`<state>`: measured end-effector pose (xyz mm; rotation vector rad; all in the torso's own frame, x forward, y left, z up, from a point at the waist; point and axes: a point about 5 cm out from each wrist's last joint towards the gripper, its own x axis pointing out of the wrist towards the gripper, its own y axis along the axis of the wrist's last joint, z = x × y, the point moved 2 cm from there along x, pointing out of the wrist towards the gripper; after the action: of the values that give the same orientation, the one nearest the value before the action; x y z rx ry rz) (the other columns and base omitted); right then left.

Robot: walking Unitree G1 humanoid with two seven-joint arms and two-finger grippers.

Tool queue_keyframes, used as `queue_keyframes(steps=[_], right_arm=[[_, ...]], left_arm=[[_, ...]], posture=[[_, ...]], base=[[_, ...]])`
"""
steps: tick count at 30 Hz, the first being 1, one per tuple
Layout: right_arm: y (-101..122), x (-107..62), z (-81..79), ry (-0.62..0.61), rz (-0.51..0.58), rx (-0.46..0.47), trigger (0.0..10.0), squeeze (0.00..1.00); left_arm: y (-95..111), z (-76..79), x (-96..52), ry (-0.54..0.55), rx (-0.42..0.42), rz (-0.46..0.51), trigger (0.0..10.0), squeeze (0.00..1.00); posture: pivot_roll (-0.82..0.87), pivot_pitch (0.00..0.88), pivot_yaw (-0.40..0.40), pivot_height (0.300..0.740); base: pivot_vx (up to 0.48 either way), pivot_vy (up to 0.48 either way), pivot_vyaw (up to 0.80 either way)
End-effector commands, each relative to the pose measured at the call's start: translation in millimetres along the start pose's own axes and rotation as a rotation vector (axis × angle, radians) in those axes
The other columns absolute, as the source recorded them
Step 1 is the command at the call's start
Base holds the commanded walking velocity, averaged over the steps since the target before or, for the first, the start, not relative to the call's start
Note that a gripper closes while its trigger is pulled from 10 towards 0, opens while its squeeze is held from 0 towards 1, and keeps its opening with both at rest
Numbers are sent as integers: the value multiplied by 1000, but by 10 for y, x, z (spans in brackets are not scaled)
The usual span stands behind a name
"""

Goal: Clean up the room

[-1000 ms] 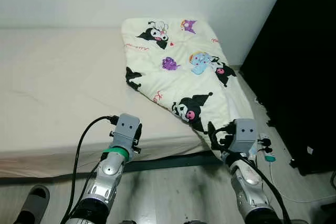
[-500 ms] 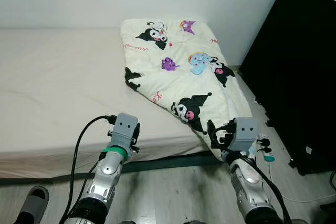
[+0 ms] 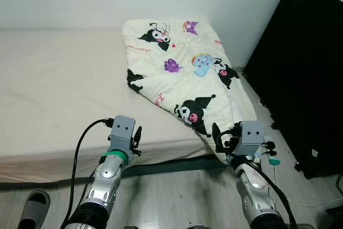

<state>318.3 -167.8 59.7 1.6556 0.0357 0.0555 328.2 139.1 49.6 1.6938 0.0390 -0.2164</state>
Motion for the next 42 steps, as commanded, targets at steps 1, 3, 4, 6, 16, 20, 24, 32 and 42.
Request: queue_keyframes(steps=[1,3,4,6,16,20,24,32,42], right_arm=[[20,6,-6,-3,12,13,10000,0],[35,11,-11,-1,18,17,10000,0],[47,10,-7,-3,22,23,10000,0],[49,5,0,-6,23,29,10000,0],[9,-36,8,-12,10,37,10000,0],[18,-16,-9,-4,8,34,10000,0],[19,-15,-12,0,6,33,10000,0],[-3,-35,-17,-4,-1,35,10000,0],[-10,-45,-8,-4,-8,28,10000,0]], left_arm=[[-56,-20,-27,3,-5,-22,10000,0],[-49,-25,-21,3,-3,-21,10000,0],[-37,-23,-16,1,-5,-18,10000,0],[-28,-15,-14,-1,-6,-16,10000,0],[-86,49,-55,-20,-1,-38,10000,0],[-82,46,-47,-12,5,-39,10000,0],[-77,39,-43,-5,6,-38,10000,0],[-98,29,-57,-2,15,-46,10000,0],[-96,33,-54,1,21,-49,10000,0]], posture=[[-22,15,7,740],[-22,14,7,740],[-22,19,7,740],[-21,26,6,740],[-20,36,7,740],[-12,41,0,740],[-10,45,-2,740],[-14,49,3,740],[-21,51,2,740]], base=[[0,0,0],[0,0,0],[0,0,0],[0,0,0],[0,0,0],[0,0,0],[0,0,0],[0,0,0],[0,0,0]])
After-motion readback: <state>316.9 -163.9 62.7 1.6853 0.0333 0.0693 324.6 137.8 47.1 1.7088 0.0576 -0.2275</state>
